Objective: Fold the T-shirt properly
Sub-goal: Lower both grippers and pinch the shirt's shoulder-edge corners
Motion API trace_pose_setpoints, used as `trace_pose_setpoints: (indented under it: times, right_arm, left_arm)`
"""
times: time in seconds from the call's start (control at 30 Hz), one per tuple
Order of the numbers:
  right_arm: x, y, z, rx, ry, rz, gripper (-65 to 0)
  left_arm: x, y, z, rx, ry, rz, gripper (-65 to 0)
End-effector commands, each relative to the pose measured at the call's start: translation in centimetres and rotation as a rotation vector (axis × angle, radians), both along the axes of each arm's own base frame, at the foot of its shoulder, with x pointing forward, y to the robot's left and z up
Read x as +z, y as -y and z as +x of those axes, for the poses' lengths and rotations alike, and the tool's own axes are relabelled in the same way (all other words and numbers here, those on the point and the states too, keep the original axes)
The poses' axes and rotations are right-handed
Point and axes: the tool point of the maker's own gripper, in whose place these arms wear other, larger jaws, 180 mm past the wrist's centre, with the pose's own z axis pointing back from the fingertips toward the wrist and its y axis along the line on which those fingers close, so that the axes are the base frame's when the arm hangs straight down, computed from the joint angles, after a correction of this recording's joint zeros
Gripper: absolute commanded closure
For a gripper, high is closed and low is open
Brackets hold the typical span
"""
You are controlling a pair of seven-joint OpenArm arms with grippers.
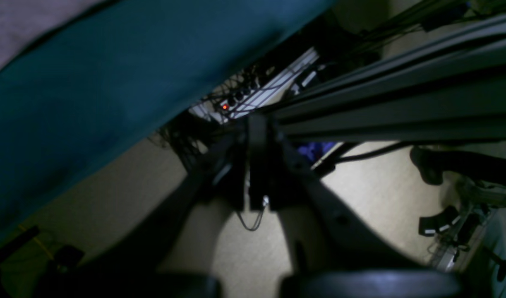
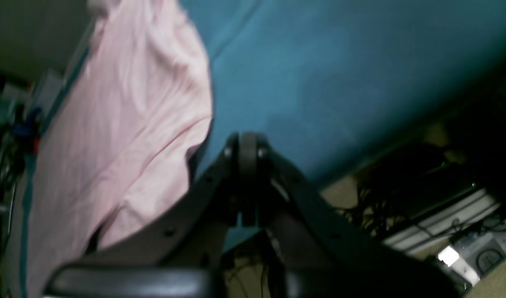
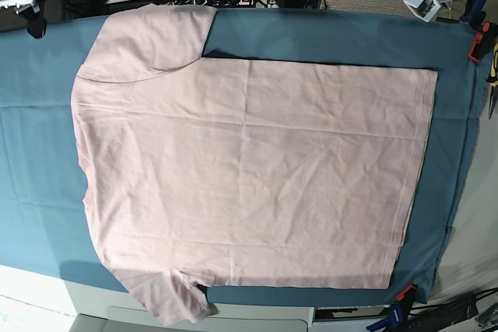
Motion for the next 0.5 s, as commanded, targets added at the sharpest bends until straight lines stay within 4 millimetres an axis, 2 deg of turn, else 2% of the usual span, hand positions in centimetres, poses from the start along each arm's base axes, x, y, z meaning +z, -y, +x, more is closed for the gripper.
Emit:
trace_pose_setpoints:
  times: [0.0, 0.33, 0.37, 0.43, 0.47]
  right_arm:
    - [1.5, 0.7, 0.4, 0.004, 0.04, -0.038, 0.0]
    - [1.0, 1.4, 0.0, 0.003, -0.003, -0.114, 0.0]
    - [1.0, 1.4, 0.0, 0.002, 0.001, -0.112, -5.1]
    - [1.4, 1.3, 0.3, -0.004, 0.026, -0.094, -21.6]
    - [1.6, 1.2, 0.4, -0.006, 0.04, -0.081, -27.8]
  left_arm:
    - [0.7, 0.3, 0.1, -0.005, 0.017, -0.026, 0.0]
    - [0.4, -0.3, 1.4, -0.012, 0.08, 0.034, 0.0]
    - [0.4, -0.3, 1.4, -0.012, 0.08, 0.034, 0.0]
    - [0.4, -0.3, 1.3, -0.013, 0.08, 0.035, 0.0]
    - [0.4, -0.3, 1.3, -0.012, 0.08, 0.034, 0.0]
